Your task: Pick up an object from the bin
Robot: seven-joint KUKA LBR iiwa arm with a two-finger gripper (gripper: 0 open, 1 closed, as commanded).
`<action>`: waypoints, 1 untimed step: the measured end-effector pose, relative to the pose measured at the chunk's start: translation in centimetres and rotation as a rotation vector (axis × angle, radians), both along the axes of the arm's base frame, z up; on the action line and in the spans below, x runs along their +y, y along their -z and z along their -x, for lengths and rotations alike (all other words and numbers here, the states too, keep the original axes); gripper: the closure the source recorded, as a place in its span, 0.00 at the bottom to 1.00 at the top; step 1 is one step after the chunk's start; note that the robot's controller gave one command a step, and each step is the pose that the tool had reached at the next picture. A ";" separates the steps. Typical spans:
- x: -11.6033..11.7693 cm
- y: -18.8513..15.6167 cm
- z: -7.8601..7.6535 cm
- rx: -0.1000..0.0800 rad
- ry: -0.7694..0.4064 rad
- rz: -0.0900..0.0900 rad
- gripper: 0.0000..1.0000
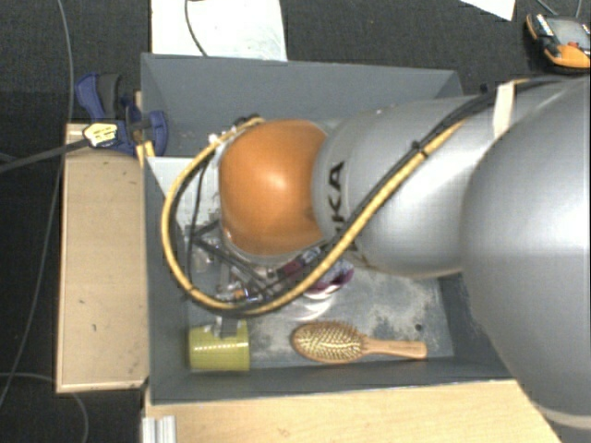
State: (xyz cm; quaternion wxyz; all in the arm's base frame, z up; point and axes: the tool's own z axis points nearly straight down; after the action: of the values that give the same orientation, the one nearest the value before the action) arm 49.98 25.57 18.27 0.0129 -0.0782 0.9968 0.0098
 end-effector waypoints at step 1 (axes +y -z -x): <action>-11.2 6.2 -2.4 0.030 -0.020 0.026 0.00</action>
Offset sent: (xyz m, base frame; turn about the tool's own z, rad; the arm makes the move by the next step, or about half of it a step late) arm -0.0110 -0.0658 -0.0948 -0.4222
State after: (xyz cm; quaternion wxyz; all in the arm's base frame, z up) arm 52.36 14.33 12.12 -0.0031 -0.0884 0.9961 -0.0017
